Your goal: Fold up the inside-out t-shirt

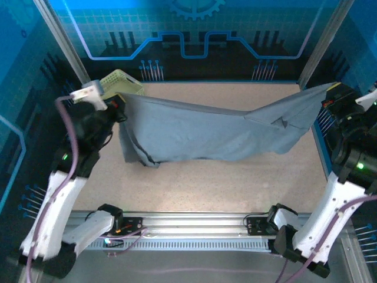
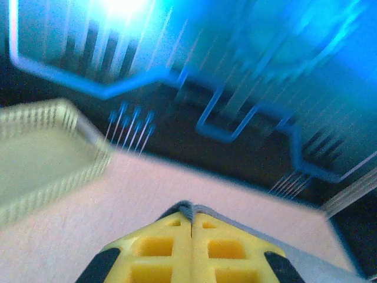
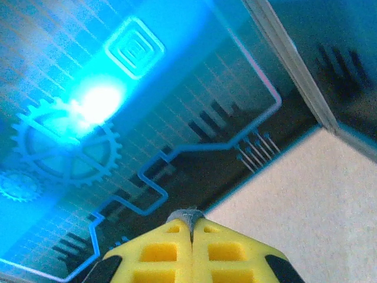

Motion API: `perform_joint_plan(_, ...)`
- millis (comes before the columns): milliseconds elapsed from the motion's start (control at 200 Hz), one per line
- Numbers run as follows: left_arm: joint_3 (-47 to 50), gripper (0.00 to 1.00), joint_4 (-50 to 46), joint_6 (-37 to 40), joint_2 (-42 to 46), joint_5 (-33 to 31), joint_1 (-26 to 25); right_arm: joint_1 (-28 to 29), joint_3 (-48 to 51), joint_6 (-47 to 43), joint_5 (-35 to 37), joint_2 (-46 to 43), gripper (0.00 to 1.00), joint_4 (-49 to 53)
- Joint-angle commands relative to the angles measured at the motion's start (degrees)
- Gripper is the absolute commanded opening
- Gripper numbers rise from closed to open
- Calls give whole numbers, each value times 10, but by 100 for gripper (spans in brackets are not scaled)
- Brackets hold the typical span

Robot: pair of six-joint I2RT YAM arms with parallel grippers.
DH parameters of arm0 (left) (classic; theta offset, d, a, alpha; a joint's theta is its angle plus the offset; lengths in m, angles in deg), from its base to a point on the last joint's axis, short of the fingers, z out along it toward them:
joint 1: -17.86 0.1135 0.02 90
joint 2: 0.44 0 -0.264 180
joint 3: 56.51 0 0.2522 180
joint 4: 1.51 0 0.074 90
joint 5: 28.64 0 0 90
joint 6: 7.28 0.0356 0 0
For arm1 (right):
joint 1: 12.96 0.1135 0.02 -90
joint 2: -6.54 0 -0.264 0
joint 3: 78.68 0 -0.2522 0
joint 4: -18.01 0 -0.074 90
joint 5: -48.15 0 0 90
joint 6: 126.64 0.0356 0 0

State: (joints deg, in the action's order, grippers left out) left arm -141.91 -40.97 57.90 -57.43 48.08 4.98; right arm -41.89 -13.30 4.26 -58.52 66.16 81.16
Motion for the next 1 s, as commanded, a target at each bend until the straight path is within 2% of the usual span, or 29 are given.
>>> perform_joint_plan(0, -22, 0, -93, -46, -80, 65, 52, 64, 21, -43, 16, 47, 0, 4)
perform_joint_plan(100, -35, 0, -81, -83, -103, 153, 96, 126, 23, -73, 56, 76, 0, 17)
perform_joint_plan(225, -58, 0, -53, -88, -78, 183, 101, 136, 5, -71, 51, 102, 0, 27)
perform_joint_plan(395, -67, 0, -7, -70, 17, 158, 101, 123, -83, -69, 60, 87, 0, 32)
perform_joint_plan(555, -46, 0, 45, -64, 113, 132, 101, 80, -135, -54, 79, 37, 0, 14)
perform_joint_plan(650, -40, 0, 68, -62, 156, 124, 101, 74, -172, -59, 105, 10, 0, -2)
perform_joint_plan(815, -63, 0, 71, -51, 189, 117, 101, 75, -259, -83, 171, -13, 0, 0)
perform_joint_plan(995, -64, 0, 58, -38, 175, 112, 101, 82, -308, -104, 207, -2, 0, -14)
